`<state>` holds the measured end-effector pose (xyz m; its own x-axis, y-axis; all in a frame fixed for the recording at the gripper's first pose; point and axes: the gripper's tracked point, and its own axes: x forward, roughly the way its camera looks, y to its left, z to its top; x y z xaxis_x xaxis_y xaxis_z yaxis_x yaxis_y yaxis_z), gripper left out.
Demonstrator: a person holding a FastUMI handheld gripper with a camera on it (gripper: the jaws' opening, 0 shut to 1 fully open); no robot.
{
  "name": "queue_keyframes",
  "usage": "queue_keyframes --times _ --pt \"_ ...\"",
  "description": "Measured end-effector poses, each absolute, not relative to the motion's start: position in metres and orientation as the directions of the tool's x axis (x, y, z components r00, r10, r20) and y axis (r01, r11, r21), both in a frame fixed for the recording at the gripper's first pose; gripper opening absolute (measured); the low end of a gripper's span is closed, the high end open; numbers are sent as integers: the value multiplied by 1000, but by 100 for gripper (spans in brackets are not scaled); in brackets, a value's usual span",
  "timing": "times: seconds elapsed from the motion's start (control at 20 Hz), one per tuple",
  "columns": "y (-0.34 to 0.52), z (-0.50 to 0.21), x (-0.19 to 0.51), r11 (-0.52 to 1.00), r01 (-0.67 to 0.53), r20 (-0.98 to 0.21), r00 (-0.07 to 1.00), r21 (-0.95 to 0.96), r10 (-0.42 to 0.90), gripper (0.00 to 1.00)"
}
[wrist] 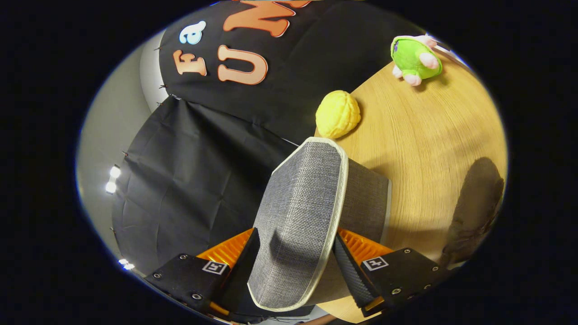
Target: Open the storage box then place both shoes into the box .Put the left shoe in first, then the right shoe, with the right side of both shoes facing outward in a uniform manner.
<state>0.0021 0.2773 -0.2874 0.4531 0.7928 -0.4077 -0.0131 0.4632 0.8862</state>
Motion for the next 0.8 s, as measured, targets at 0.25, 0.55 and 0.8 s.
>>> queue_keyframes --times 0.25,0.55,0.8 --pt "258 -250 13 415 -82 -313 529 906 789 63" --pt "264 -267 18 464 7 -397 530 886 749 17" --pt "272 -211 33 406 -40 -309 581 913 753 7"
